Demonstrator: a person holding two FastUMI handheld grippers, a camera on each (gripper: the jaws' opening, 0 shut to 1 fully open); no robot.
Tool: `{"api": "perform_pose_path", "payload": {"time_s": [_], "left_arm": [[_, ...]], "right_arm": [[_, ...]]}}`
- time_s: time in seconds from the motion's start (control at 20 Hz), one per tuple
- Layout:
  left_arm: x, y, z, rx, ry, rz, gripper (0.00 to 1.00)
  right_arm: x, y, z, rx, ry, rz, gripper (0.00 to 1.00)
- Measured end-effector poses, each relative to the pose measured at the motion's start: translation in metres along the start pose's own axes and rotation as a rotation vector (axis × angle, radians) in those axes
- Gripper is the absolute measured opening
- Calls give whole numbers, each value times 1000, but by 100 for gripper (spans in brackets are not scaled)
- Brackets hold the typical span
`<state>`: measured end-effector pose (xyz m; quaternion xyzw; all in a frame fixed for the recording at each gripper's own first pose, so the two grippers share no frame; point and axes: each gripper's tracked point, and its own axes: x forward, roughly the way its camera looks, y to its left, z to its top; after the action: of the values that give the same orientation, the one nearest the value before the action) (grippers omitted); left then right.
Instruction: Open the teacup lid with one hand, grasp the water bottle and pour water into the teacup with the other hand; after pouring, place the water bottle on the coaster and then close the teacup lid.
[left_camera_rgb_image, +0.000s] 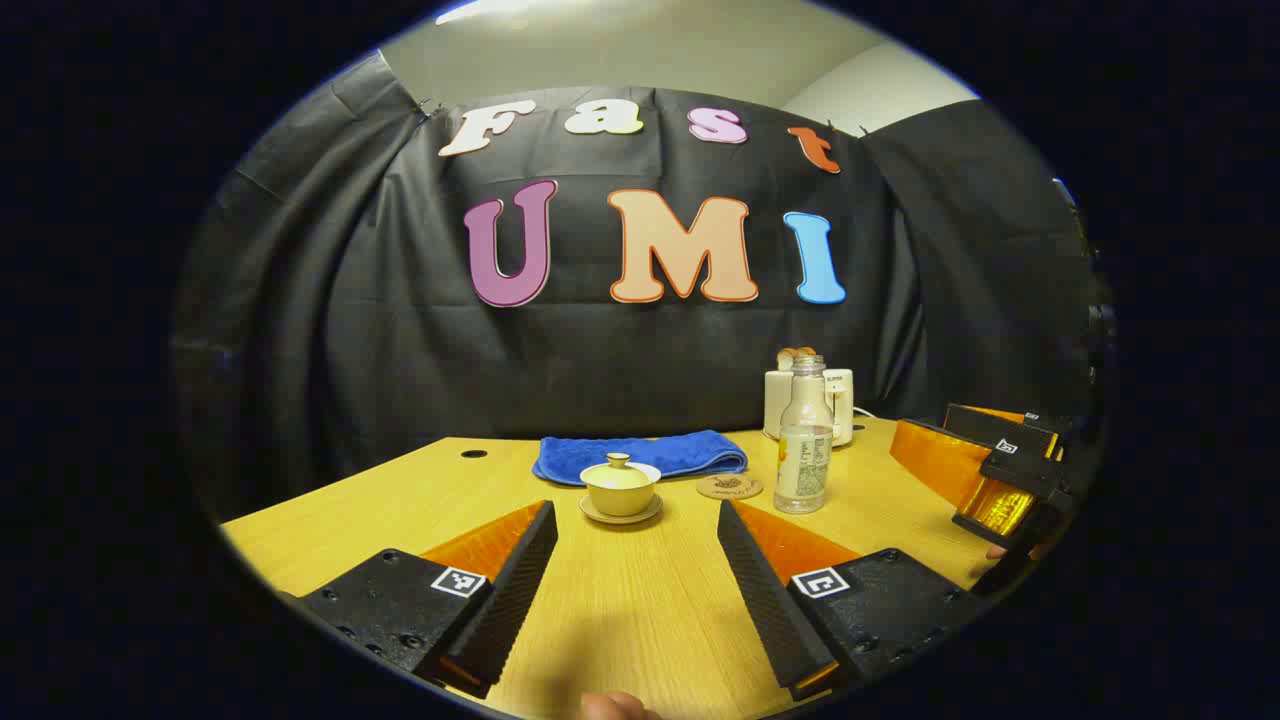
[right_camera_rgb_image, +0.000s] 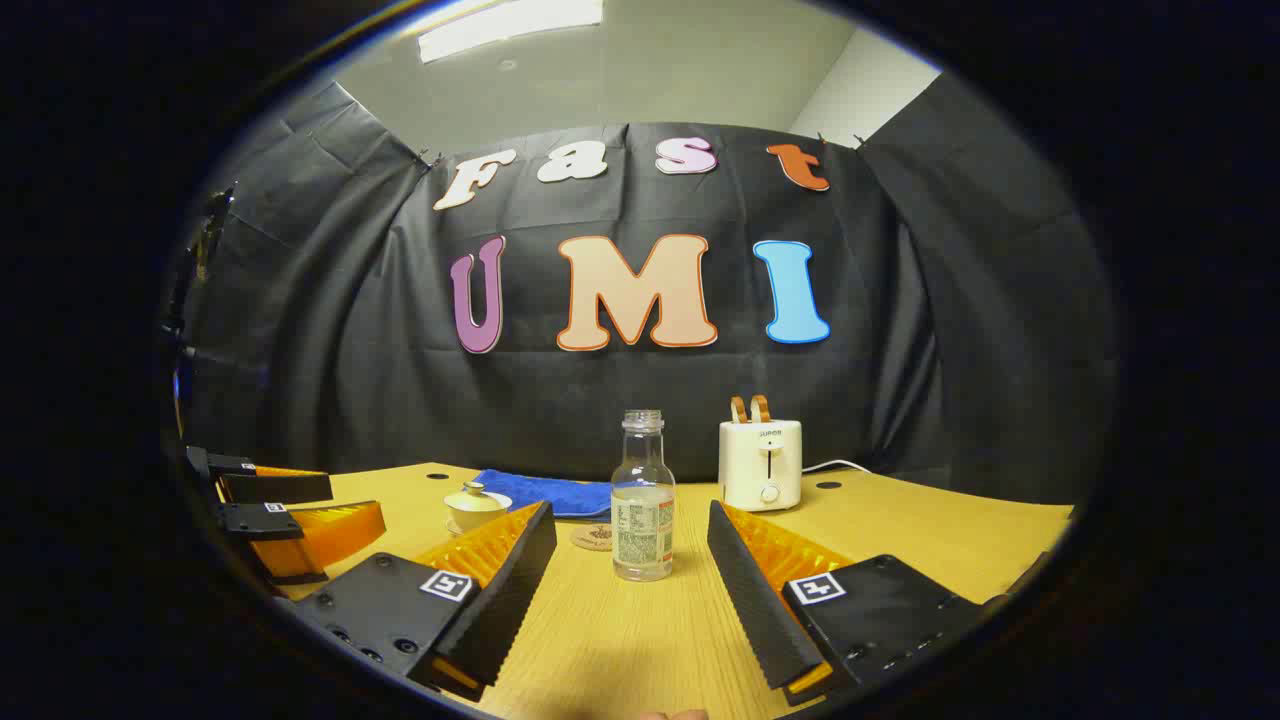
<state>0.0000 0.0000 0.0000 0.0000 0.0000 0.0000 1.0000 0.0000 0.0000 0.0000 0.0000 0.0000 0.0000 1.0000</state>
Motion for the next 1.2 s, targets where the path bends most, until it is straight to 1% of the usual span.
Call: {"api": "perform_pose_path", "payload": {"time_s": [0.05,0.15,0.2,0.25,0.3,0.35,0.4,0.45,0.6,0.65,0.7,0.75,0.8,0.85,0.9,1.1,1.15,1.2], "left_arm": [[-2,2,1,-5,-6,8,95],[-1,0,2,-2,-6,2,95],[0,0,1,-1,-3,3,95],[-2,1,0,0,-6,8,95],[-2,3,3,-1,-11,16,95],[-1,6,0,-4,-3,30,95],[-1,7,0,-1,-3,43,95],[-3,10,1,4,-7,58,95],[-4,20,0,11,1,122,95],[-5,20,0,15,-3,129,95],[-3,16,2,14,-3,112,95],[-2,6,0,15,-6,70,95],[1,-6,1,18,-9,13,95],[2,-11,1,21,-8,-16,95],[2,-9,-1,25,-2,-12,95],[-2,15,-1,11,-2,95,97],[-3,17,0,8,-3,107,100],[-2,16,-1,7,0,113,96]], "right_arm": [[3,-2,-6,1,30,-6,92],[4,-5,-20,2,96,-11,92],[3,-3,-23,6,117,-4,100],[-3,-2,-16,0,96,-5,100],[0,-3,-20,3,107,-4,98],[-1,-2,-19,1,105,-3,98],[-1,-3,-20,3,107,3,93],[-1,-2,-20,3,105,8,100],[-1,-1,-21,4,107,19,98],[-1,-1,-20,4,108,27,95],[-2,0,-21,4,109,30,93],[-1,0,-20,4,111,34,93],[-3,1,-21,5,111,37,98],[-3,1,-20,4,107,37,98],[-2,0,-20,3,108,36,93],[-2,-1,-22,3,108,28,93],[-2,0,-22,3,109,28,100],[-3,0,-22,3,108,28,98]]}}
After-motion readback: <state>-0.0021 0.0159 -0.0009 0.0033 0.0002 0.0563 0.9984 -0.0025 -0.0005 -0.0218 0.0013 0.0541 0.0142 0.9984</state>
